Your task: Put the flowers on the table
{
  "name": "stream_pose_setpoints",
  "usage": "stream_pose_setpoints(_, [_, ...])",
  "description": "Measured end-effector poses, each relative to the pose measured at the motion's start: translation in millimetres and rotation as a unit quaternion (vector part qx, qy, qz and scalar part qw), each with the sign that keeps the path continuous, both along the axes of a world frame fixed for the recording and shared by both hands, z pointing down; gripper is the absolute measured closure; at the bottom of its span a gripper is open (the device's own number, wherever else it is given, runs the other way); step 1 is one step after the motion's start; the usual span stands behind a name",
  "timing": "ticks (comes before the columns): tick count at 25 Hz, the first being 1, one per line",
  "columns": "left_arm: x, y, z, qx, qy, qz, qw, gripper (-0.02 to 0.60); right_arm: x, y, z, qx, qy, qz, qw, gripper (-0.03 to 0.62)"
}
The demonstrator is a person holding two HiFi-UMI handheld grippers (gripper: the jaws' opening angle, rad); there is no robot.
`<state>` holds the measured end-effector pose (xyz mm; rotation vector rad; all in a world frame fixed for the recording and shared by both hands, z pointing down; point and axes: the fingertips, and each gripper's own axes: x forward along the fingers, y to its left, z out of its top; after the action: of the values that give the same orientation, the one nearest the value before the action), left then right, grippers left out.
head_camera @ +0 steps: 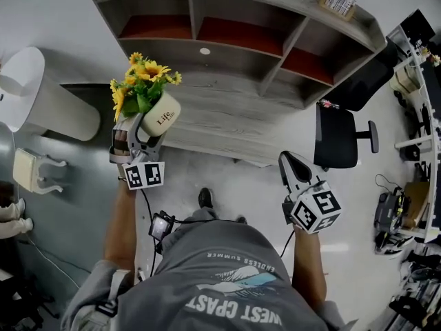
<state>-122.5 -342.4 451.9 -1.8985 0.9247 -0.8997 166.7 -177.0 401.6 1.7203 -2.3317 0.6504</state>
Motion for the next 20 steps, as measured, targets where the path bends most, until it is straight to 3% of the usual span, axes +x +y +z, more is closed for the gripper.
stream_pose_setpoints(8, [-9, -28, 46, -0.03, -0.005, 0.01, 0.9995, 0.155, -15, 3, 6, -0.024, 0.017, 0.023, 0.999, 0.565])
stream_pose_setpoints(20, [-1, -65, 123, -0.068, -0.049, 0.019, 0.9963, 0.155, -24, -9, 30, -0.07, 0.026, 0.024, 0.997, 0.565])
